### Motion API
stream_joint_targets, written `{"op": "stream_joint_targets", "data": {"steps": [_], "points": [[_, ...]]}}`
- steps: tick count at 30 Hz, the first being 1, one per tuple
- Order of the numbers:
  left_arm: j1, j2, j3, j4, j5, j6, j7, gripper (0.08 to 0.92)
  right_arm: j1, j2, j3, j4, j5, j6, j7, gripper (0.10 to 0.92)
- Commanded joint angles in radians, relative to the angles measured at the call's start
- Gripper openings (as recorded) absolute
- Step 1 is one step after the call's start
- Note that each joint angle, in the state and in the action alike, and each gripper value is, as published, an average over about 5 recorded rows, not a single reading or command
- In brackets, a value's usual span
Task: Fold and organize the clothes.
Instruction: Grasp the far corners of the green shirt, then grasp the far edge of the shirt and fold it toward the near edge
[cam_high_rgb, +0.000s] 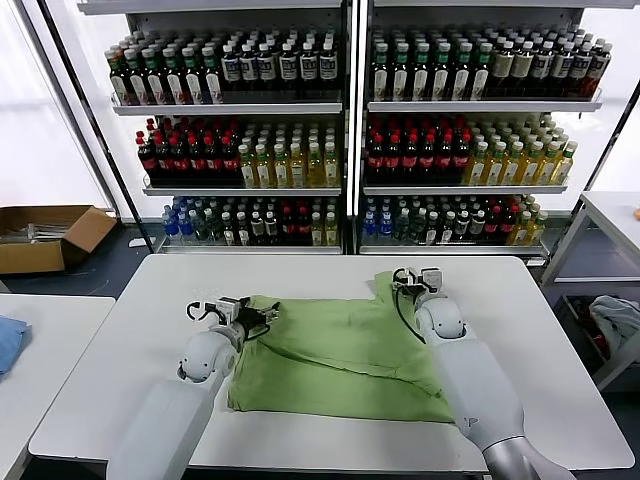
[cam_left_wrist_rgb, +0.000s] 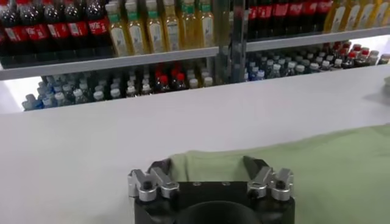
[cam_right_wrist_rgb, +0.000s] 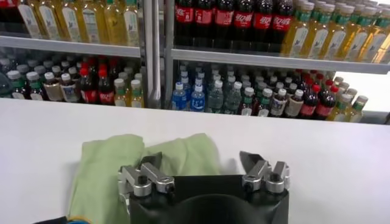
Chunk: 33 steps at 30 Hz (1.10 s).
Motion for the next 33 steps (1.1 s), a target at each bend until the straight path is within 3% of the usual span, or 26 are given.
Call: {"op": "stream_joint_targets", "data": {"steps": [1,11,17,22,33], "points": [[0.016,-0.003,0.004,0.002,-0.002,0.006,0.008,0.662,-0.013,0.003,-0.005,0.015,-0.004,-0.012,0.004,0.609],[0.013,-0.006,-0.003,0.010,-0.012,-0.024,0.003,0.359,-0.078,-0.024,-0.008,0.108,-0.027,-0.017,0.008,0.288],[0.010,-0.009,-0.012,0.001,-0.007,-0.108,0.006,0.186,-0.105,-0.037,0.006,0.170,-0.028,0.001,-0.001,0.131],[0.021,-0.003,-0.018,-0.056,0.013,-0.200,0.045,0.091,-0.126,-0.051,0.030,0.257,-0.025,0.012,-0.008,0.106],[0.080,0.015,-0.039,-0.163,0.005,-0.260,0.070,0.088,-0.205,-0.068,0.044,0.506,-0.002,0.021,-0.005,0.106]]}}
